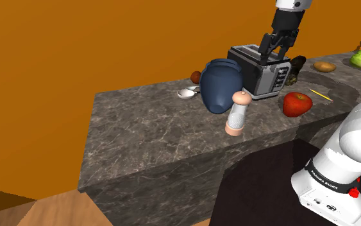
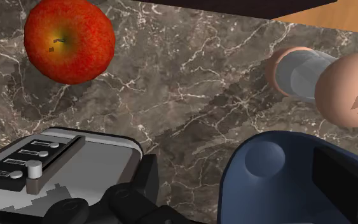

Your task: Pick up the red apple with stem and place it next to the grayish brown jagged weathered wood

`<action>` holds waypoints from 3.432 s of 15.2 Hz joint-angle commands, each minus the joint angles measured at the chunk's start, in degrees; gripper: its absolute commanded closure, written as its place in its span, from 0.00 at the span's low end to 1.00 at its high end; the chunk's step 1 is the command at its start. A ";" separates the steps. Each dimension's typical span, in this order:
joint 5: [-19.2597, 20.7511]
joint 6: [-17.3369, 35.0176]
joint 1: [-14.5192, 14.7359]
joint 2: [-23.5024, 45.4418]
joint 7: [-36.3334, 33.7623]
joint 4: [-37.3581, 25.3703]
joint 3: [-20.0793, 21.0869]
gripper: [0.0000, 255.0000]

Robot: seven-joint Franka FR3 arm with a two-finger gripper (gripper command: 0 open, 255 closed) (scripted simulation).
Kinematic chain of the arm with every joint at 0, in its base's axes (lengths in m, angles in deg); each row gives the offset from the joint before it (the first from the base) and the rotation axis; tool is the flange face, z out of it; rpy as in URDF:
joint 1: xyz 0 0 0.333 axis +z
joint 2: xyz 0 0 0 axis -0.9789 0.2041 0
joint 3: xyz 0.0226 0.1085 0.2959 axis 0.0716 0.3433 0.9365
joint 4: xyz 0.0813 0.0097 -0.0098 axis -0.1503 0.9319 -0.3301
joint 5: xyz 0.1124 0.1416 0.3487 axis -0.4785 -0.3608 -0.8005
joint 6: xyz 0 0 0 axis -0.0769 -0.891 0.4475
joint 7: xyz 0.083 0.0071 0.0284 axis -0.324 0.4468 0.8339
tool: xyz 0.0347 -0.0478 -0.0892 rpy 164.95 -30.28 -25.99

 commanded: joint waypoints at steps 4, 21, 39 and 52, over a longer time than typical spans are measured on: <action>3.01 0.01 0.36 -5.04 7.21 5.32 -3.12 0.00; 27.10 3.37 -3.33 -19.50 43.97 21.43 -25.97 0.00; 29.21 6.78 -4.18 -19.05 43.79 24.42 -28.09 1.00; 25.63 0.46 -2.61 -19.11 44.50 18.00 -24.61 1.00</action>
